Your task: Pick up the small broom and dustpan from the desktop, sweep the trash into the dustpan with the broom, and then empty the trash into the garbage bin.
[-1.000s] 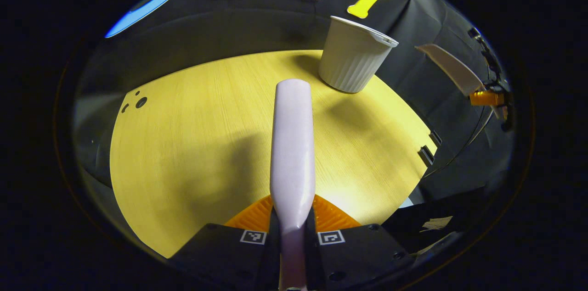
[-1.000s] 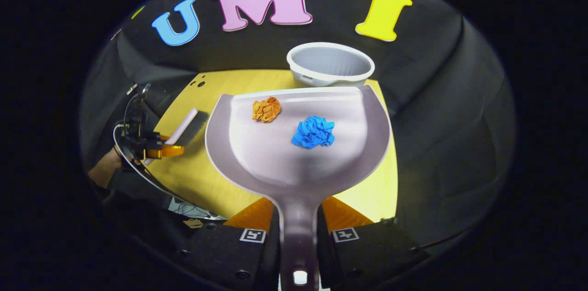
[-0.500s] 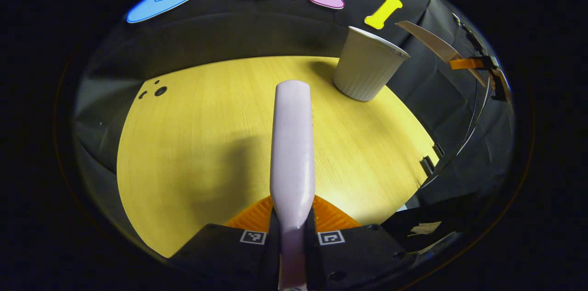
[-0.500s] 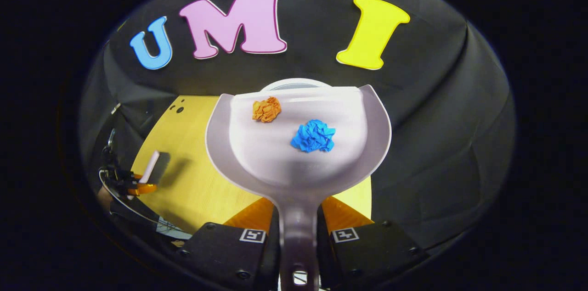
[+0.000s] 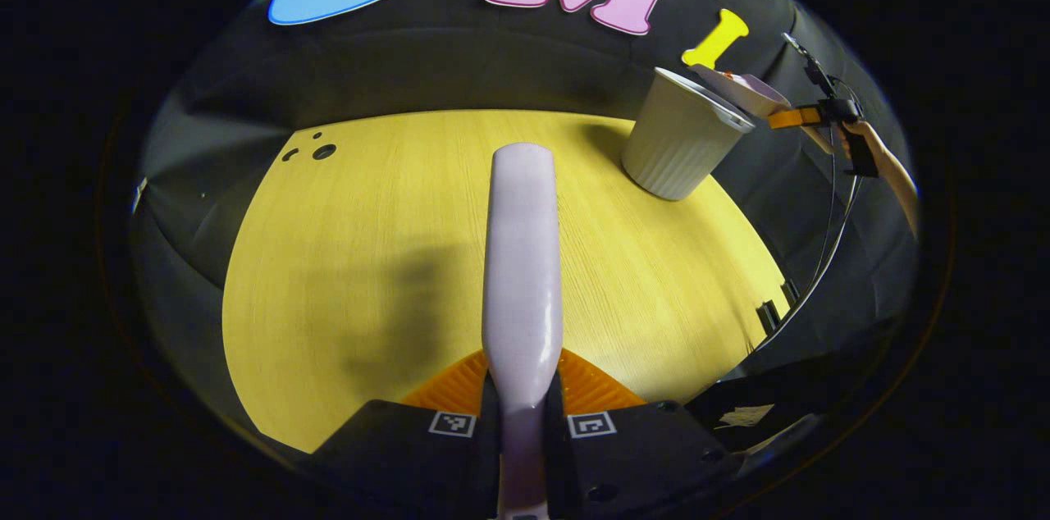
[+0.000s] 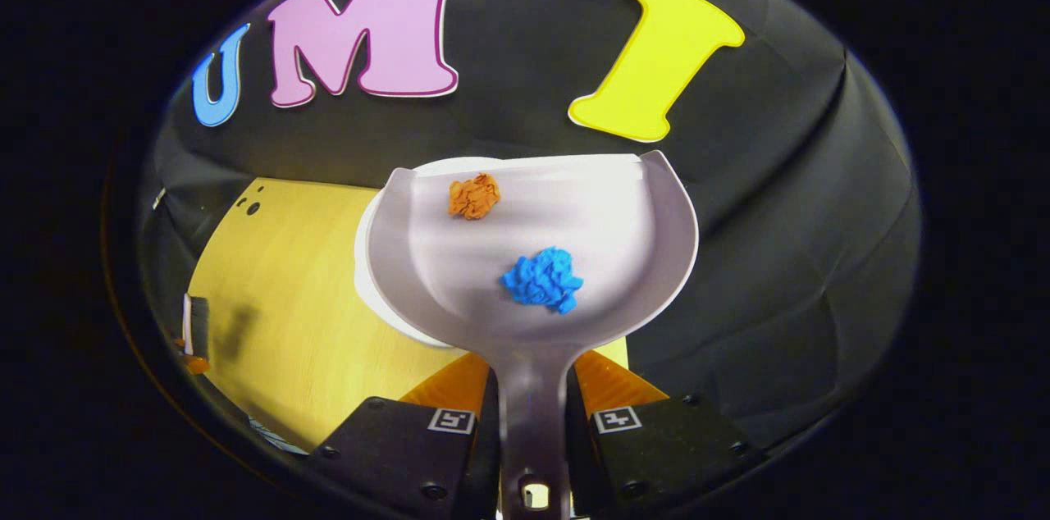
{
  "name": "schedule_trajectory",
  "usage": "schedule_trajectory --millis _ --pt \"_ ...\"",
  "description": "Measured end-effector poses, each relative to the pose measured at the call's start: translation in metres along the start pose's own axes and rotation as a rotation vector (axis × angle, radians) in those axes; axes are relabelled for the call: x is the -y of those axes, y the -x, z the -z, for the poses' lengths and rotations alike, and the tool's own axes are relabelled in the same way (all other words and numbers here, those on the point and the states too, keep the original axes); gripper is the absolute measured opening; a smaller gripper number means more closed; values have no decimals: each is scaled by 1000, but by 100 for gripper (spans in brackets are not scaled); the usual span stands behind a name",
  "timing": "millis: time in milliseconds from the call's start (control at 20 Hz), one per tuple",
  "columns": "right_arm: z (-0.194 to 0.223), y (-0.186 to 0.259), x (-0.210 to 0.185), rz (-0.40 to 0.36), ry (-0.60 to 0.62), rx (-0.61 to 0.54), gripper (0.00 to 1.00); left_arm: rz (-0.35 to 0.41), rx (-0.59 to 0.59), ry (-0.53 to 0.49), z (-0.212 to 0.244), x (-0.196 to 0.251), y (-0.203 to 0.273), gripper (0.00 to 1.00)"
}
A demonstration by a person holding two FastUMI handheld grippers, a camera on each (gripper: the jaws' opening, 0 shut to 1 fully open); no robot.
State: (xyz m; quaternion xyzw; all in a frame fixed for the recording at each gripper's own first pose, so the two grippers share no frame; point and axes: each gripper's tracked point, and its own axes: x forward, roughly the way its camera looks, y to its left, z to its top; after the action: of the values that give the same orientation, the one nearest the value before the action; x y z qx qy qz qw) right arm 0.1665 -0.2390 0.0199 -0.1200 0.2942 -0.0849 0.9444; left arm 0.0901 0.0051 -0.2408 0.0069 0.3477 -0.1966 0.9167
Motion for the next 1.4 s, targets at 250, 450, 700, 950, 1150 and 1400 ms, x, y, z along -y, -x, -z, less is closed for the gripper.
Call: schedule_trajectory --millis 250,450,700,950,1150,1400 --pt "-8 -25 6 106 122 17 38 -27 15 29 1 -9 8 26" --pt "-13 -27 11 216 324 48 38 -39 17 55 9 -15 15 26" --pt "-16 -29 16 308 503 60 38 -49 18 79 13 -18 18 26" --pt "-16 -29 20 411 692 72 38 -52 6 75 21 -18 18 26" --pt "-21 -28 21 490 846 101 37 -41 -1 69 25 -15 17 26" --pt "-32 -20 19 560 983 114 37 -36 -3 69 26 -11 18 26"
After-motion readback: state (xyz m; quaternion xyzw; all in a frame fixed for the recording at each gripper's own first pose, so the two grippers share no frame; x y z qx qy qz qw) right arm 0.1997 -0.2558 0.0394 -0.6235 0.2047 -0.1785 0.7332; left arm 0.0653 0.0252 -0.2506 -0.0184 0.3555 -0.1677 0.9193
